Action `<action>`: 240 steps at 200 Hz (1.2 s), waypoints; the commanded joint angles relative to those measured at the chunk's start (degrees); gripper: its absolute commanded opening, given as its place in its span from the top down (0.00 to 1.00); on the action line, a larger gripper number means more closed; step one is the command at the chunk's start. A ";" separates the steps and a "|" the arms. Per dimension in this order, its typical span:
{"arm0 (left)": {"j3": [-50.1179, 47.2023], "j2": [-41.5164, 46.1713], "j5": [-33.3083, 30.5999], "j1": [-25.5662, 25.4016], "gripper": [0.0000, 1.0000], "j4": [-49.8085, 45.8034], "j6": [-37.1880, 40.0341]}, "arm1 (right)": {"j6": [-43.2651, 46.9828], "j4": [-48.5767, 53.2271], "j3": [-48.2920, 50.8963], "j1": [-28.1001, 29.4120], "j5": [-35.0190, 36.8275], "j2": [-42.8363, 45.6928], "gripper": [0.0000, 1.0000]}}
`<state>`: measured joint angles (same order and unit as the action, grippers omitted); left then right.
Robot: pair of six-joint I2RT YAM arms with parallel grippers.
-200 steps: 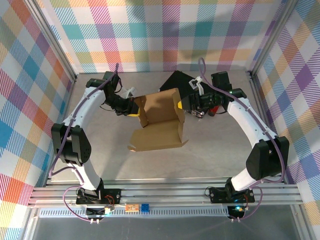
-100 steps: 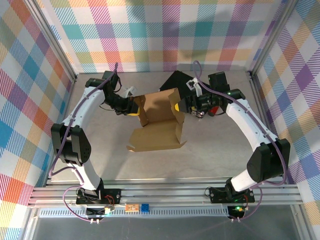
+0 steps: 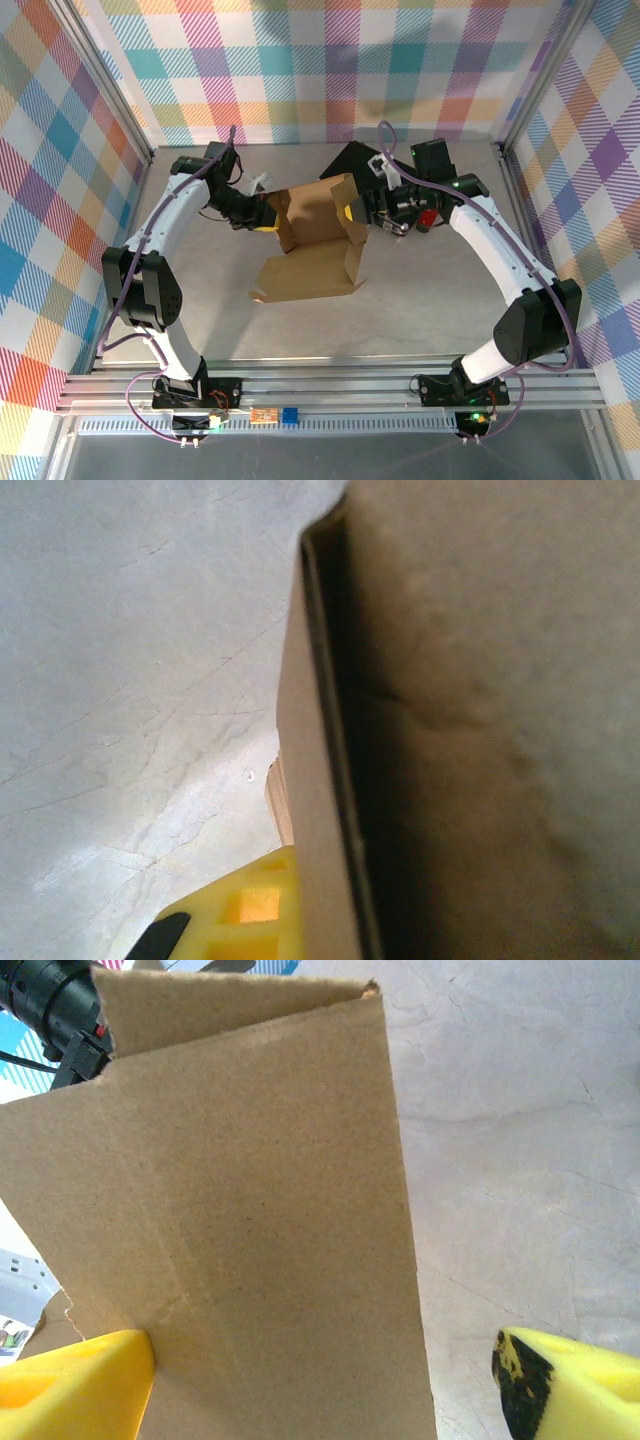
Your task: Fold the paper box
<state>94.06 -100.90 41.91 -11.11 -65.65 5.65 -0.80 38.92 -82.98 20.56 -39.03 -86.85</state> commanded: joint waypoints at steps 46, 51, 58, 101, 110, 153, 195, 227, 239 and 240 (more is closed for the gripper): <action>2.08 1.17 5.01 -0.47 1.00 1.05 -0.02 | 1.56 3.01 -1.94 1.06 -1.16 -1.68 0.16; 2.16 1.15 5.03 -0.40 1.00 1.09 -0.10 | 1.51 3.16 -2.25 1.06 -1.06 -1.97 0.18; 2.26 1.15 5.17 -0.48 1.00 1.19 -0.16 | 1.42 3.34 -2.75 1.15 -0.96 -2.46 0.20; 2.53 1.28 5.34 -0.67 1.00 1.75 -0.64 | 0.62 3.67 -5.04 2.79 6.92 -4.67 0.35; 2.53 1.38 5.21 -0.73 1.00 1.81 -0.73 | 0.16 3.30 -5.10 2.98 8.48 -4.97 0.37; 2.44 1.59 5.35 -0.88 1.00 2.39 -1.04 | -0.82 3.26 -6.81 4.12 14.90 -6.89 0.49; 2.44 1.66 5.07 -1.01 1.00 2.81 -1.65 | -0.93 3.35 -8.33 5.98 21.14 -7.97 0.58; 1.71 2.27 4.85 -1.18 1.00 4.15 -3.17 | -0.52 3.89 -9.03 7.64 28.12 -8.16 0.66; 1.07 2.78 5.00 -1.34 1.00 5.51 -4.28 | -0.36 4.58 -9.58 8.19 30.41 -8.54 0.69; 1.01 2.80 5.01 -1.36 1.00 5.61 -4.35 | -0.35 4.63 -9.62 8.23 30.63 -8.57 0.69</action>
<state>94.30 -100.90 40.86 -11.22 -65.36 3.01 -1.56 40.84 -91.33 26.68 -14.20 -93.38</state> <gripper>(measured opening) 0.051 0.334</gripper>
